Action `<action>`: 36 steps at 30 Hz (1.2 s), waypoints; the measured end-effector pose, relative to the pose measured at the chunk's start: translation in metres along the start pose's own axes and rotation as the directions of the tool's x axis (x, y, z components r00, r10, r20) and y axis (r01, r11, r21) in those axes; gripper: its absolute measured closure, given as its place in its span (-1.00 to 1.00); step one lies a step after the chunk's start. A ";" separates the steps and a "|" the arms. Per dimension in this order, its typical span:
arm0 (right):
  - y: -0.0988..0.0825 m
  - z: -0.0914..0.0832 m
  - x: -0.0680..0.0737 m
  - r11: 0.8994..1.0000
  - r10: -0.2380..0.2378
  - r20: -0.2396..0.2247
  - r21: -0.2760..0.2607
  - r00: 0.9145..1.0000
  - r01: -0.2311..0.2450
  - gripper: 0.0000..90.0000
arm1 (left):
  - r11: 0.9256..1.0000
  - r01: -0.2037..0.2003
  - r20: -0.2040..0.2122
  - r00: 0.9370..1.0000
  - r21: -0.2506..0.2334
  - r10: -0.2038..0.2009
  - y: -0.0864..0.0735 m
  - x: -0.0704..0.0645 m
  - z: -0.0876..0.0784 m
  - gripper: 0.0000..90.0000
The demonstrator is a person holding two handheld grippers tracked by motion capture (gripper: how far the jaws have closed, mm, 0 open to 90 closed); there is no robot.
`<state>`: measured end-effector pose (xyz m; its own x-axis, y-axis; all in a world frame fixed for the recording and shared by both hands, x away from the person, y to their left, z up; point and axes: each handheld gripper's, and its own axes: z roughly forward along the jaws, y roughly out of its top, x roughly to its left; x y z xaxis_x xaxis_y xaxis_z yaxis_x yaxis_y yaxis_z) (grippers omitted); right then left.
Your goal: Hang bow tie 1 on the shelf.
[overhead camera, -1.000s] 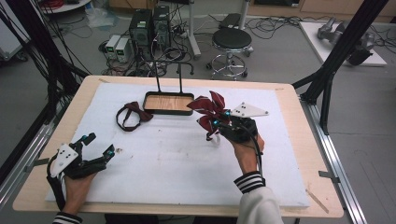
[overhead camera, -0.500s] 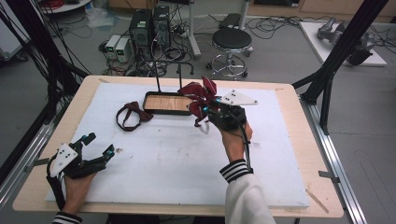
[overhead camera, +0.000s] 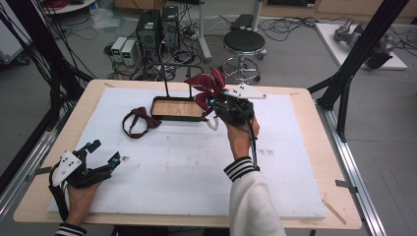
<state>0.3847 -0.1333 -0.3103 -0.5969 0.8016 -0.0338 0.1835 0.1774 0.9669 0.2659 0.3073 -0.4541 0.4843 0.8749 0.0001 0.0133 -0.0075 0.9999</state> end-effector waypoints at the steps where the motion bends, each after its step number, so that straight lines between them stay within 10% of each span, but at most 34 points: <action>1: 0.001 0.002 -0.001 1.000 0.002 0.000 -0.006 1.000 -0.002 0.53 | 1.000 0.000 0.000 1.000 0.000 0.000 0.000 0.000 0.000 -0.66; 36: 0.039 0.062 -0.023 0.999 0.043 0.030 -0.009 0.999 -0.043 0.53 | 1.000 0.003 0.001 1.000 0.002 -0.003 0.000 0.000 0.001 -0.66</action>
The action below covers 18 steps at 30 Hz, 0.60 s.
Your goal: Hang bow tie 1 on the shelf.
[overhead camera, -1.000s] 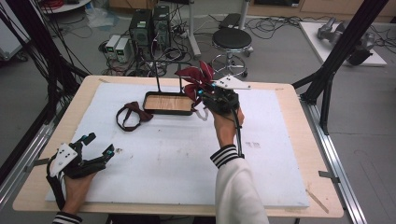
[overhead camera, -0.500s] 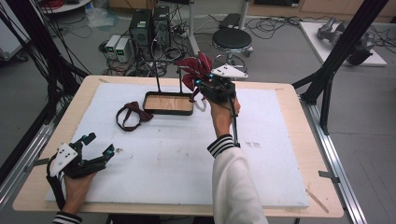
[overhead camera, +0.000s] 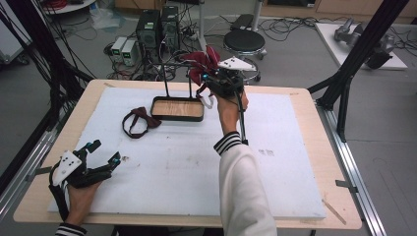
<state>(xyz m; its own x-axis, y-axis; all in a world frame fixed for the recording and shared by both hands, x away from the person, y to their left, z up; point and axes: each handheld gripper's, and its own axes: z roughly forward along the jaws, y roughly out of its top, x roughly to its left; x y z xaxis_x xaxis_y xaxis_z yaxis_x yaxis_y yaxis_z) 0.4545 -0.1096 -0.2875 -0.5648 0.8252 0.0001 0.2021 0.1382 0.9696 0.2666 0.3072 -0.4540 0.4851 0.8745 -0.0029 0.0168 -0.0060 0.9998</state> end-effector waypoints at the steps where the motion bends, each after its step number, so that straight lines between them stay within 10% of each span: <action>1: 0.001 0.001 0.000 1.000 -0.005 0.003 -0.010 1.000 0.005 0.53 | 1.000 0.001 0.000 1.000 0.000 -0.001 0.000 0.000 0.000 -0.66; 18: 0.012 0.032 0.003 0.999 -0.031 0.025 0.020 0.999 0.030 0.53 | 1.000 0.001 0.002 1.000 -0.001 -0.001 0.000 0.000 0.000 -0.66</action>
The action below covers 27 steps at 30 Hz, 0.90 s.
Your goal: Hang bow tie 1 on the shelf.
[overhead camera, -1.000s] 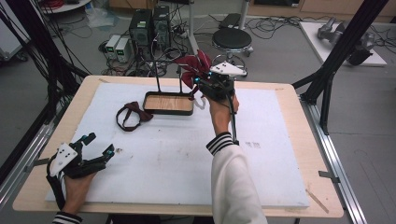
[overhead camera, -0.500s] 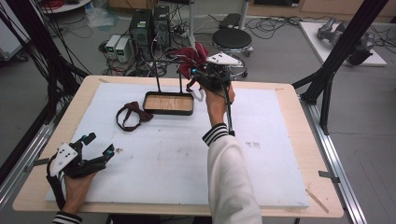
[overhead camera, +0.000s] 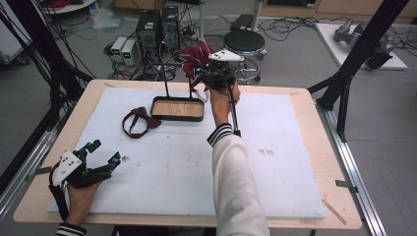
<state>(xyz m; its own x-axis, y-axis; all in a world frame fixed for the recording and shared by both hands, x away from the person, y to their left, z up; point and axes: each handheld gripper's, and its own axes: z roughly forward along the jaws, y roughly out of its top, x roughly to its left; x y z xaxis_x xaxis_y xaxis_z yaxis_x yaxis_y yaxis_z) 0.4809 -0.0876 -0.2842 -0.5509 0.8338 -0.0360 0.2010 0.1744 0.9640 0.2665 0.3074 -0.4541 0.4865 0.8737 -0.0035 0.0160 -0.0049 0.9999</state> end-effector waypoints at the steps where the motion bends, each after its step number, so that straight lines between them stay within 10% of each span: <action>1: 0.000 0.002 0.000 1.000 0.000 0.005 0.001 1.000 0.000 0.53 | 1.000 0.000 0.000 1.000 0.000 0.000 0.000 0.000 0.000 -0.66; 27: -0.004 0.017 -0.020 0.999 0.037 0.050 0.032 0.998 -0.039 0.53 | 1.000 0.000 0.002 1.000 -0.001 0.000 0.000 0.000 0.000 -0.66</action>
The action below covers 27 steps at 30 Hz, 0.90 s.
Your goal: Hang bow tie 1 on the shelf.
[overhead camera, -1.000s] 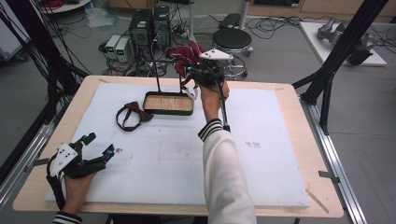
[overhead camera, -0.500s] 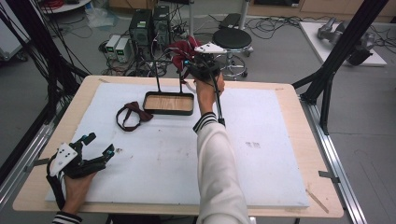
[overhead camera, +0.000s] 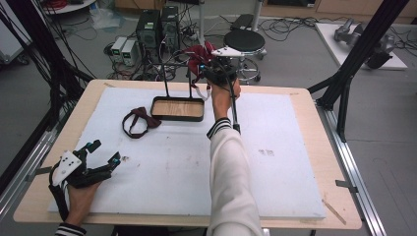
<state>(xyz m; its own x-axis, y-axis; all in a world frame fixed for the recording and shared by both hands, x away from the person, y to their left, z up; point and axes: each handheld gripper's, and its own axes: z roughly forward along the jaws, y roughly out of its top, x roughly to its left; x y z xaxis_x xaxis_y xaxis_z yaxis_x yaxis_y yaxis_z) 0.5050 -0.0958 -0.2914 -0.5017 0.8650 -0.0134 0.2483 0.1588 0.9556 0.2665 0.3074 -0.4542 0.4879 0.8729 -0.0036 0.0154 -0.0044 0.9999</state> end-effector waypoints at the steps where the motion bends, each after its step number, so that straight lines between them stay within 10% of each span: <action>1: -0.001 0.000 -0.002 1.000 0.002 0.002 0.003 1.000 -0.002 0.53 | 1.000 0.000 0.000 1.000 0.000 0.000 0.000 0.000 0.000 -0.66; 27: -0.015 -0.012 -0.034 0.997 0.026 0.041 0.070 0.999 -0.029 0.52 | 1.000 -0.005 0.002 1.000 0.001 0.005 0.000 -0.001 0.000 -0.66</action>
<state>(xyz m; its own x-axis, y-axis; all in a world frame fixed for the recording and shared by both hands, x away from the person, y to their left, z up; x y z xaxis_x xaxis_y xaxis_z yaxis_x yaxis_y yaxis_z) 0.5078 -0.1334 -0.3018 -0.4608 0.8875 -0.0006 0.3200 0.1668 0.9326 0.2662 0.3068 -0.4541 0.4895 0.8720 0.0009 0.0142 -0.0089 0.9999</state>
